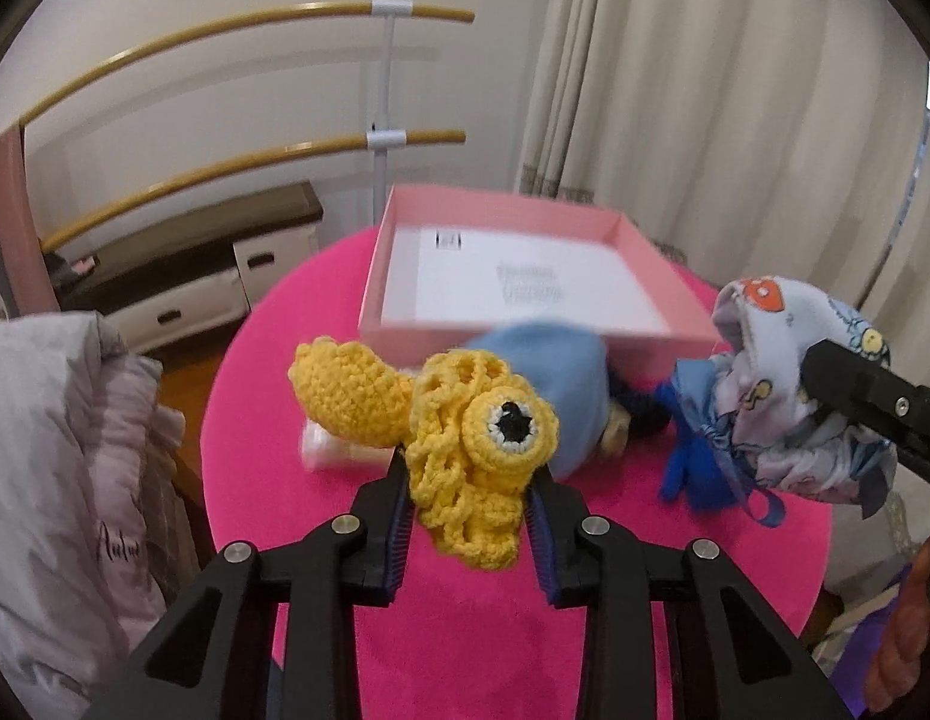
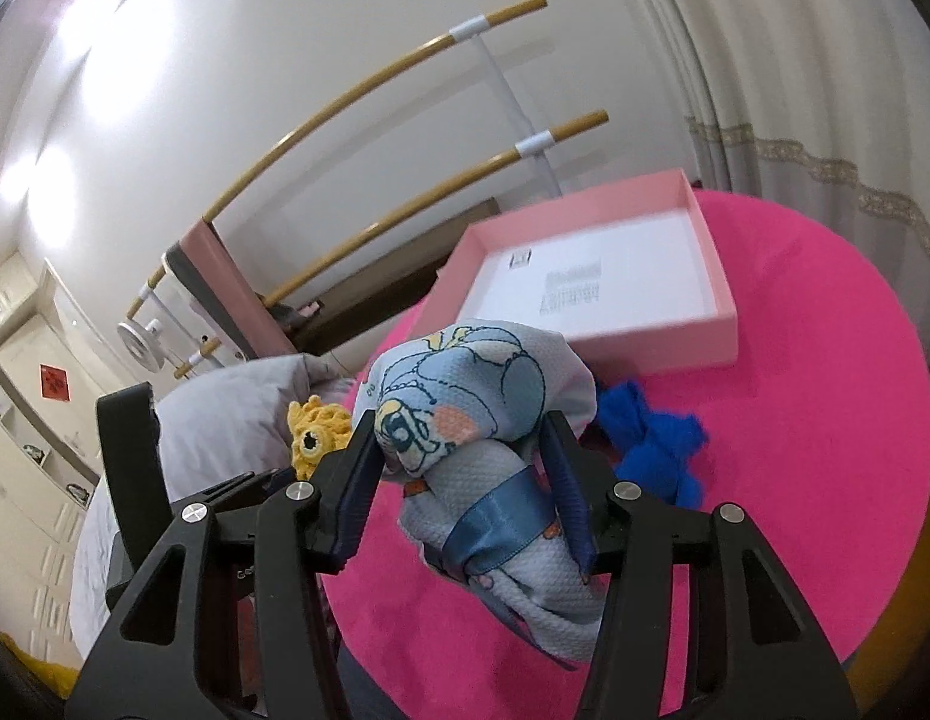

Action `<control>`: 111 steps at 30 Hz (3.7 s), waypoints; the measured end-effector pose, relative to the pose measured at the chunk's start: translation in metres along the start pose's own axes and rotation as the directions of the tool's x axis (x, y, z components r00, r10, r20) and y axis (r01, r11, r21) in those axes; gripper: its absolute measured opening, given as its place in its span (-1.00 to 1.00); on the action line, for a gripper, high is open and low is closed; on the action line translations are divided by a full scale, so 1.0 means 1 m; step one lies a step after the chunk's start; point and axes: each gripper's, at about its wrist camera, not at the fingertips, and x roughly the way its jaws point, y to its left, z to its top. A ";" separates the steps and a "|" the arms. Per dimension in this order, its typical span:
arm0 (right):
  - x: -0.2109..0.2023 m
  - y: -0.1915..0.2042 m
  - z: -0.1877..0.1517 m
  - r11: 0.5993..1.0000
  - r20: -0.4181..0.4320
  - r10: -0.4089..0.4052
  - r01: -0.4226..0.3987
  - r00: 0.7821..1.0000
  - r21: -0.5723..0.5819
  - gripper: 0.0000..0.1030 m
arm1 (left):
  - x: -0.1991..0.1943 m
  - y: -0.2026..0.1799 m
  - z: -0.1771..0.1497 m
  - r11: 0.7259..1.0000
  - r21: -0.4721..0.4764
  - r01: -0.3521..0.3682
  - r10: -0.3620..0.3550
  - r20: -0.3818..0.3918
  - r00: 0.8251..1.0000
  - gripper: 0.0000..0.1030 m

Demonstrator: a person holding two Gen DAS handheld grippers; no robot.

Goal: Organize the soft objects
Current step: 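Carry both items into the pink box and open both tools, then withdraw both tools from the box and reposition over the table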

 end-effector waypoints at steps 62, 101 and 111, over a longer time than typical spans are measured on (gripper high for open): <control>0.091 -0.006 0.133 0.888 0.081 -0.428 0.435 0.900 -0.149 1.00 | -0.052 -0.056 0.101 0.978 0.003 -0.207 0.205 0.122 0.971 0.99; -0.044 0.049 0.014 0.881 0.206 -0.429 0.458 0.879 -0.116 1.00 | -0.209 -0.087 -0.036 0.979 -0.005 -0.206 0.202 0.203 0.958 1.00; -0.049 0.049 0.011 0.879 0.209 -0.435 0.463 0.876 -0.113 1.00 | -0.215 -0.083 -0.046 0.980 -0.031 -0.199 0.200 0.221 0.954 1.00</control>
